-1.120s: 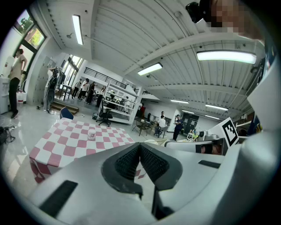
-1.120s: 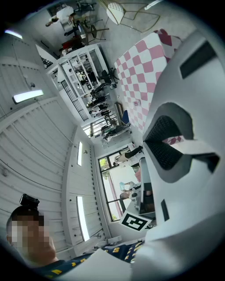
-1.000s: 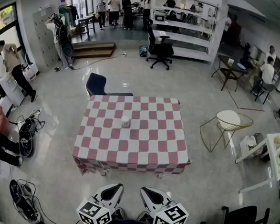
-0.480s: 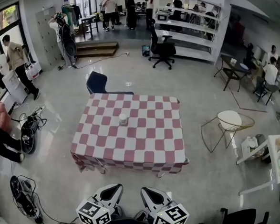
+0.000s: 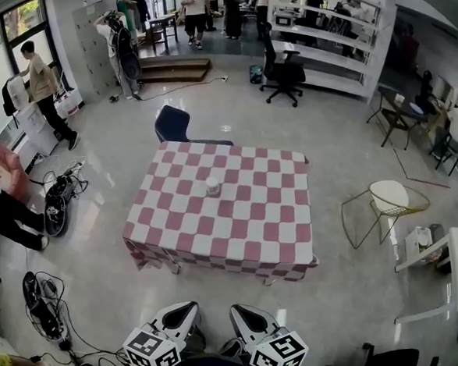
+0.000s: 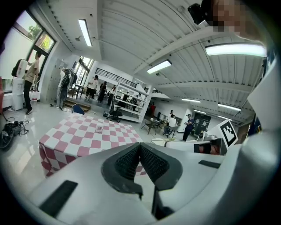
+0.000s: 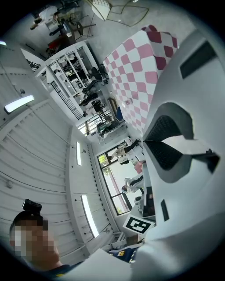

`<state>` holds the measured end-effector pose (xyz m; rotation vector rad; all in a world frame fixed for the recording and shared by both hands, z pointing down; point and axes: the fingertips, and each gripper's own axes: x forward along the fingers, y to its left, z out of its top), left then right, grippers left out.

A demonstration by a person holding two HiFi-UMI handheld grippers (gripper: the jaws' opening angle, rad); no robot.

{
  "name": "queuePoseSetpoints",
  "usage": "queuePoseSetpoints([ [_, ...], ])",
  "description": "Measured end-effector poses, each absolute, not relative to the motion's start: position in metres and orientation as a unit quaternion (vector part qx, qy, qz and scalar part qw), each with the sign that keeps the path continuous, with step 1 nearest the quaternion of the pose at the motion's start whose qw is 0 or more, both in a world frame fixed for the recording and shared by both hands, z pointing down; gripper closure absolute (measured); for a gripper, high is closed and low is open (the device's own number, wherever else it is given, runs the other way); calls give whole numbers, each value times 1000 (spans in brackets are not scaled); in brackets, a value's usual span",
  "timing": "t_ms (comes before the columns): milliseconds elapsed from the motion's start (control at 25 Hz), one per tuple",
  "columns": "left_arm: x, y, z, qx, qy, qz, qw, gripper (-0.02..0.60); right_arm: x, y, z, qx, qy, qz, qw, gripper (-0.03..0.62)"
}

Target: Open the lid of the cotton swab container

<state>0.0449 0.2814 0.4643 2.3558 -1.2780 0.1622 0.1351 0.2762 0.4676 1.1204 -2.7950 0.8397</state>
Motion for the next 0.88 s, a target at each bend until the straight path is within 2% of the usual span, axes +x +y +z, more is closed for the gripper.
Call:
queuePoseSetpoints([
  [400, 34, 243, 467, 868, -436, 57, 231, 578, 127, 242, 472, 393, -877, 275, 14, 583],
  [880, -18, 153, 464, 893, -381, 52, 234, 578, 79, 165, 476, 458, -843, 282, 18, 583],
])
